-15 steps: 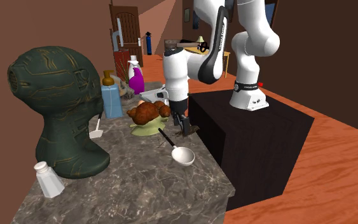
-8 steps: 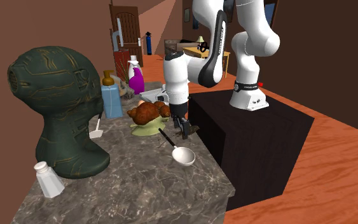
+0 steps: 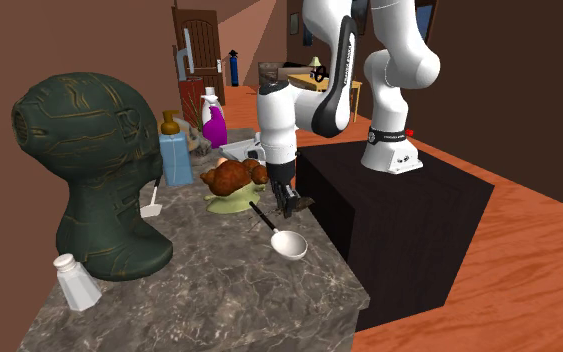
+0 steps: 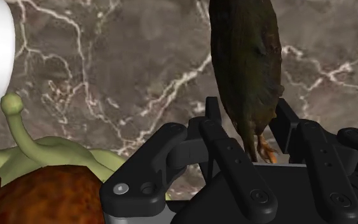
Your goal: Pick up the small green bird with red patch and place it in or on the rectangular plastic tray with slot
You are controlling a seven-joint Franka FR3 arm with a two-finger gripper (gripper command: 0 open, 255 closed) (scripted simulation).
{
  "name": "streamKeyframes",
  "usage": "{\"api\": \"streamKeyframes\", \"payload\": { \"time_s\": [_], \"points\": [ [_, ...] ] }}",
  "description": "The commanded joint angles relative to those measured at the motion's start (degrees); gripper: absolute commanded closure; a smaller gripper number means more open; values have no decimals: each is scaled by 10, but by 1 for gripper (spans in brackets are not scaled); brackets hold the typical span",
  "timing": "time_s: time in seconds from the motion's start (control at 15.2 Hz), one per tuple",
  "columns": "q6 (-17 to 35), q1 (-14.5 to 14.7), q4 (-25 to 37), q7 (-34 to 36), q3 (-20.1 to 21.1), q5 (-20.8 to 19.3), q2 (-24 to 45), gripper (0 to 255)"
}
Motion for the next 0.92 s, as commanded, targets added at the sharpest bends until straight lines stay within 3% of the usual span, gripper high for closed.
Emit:
{"api": "streamKeyframes", "payload": {
  "time_s": [0.0,0.86],
  "points": [
    [0,0,0,0,0,0,0,255],
    [-68,-18,-14,-26,25,36,-83,255]
  ]
}}
